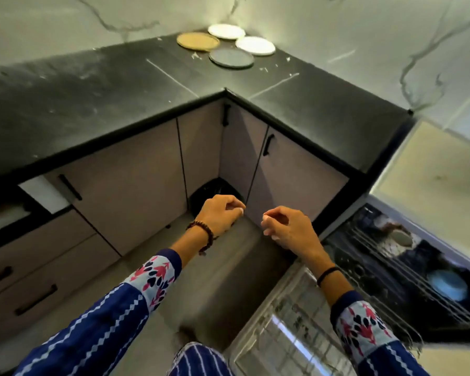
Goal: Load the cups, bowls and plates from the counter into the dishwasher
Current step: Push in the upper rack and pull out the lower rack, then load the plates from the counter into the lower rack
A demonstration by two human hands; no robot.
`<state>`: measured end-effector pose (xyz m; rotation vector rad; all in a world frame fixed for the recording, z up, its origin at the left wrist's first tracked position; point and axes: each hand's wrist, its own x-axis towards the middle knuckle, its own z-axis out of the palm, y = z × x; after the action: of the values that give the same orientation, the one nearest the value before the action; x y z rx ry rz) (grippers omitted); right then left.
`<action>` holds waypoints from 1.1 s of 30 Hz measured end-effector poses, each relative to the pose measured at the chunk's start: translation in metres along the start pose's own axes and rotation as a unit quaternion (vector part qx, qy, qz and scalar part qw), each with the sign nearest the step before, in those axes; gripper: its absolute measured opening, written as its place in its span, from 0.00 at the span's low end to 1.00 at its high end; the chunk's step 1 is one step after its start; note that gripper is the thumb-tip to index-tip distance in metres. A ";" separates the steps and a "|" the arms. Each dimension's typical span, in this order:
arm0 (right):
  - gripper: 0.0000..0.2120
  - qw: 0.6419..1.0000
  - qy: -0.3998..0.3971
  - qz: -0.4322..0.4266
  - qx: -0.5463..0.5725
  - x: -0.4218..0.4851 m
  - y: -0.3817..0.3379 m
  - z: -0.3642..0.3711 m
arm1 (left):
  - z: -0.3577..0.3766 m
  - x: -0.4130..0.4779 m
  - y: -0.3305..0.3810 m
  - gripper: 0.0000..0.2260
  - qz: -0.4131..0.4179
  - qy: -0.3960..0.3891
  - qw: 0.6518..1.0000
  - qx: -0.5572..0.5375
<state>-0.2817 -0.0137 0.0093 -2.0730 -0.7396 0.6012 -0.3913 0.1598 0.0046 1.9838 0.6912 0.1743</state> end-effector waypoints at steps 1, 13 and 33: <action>0.05 1.000 -0.002 -0.008 -0.001 0.011 -0.009 0.001 | -0.009 0.006 0.002 0.06 0.001 0.009 1.000 -0.003; 0.05 0.998 0.006 -0.044 0.044 0.168 -0.081 -0.003 | -0.106 0.139 0.019 0.06 0.015 0.041 0.999 -0.021; 0.04 0.997 -0.021 -0.019 0.071 0.469 -0.143 -0.024 | -0.193 0.414 0.023 0.05 -0.028 0.081 0.993 -0.083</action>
<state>0.0271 0.3635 0.0705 -1.9173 -0.7366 0.6599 -0.1167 0.5225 0.0524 1.8022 0.8105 0.3514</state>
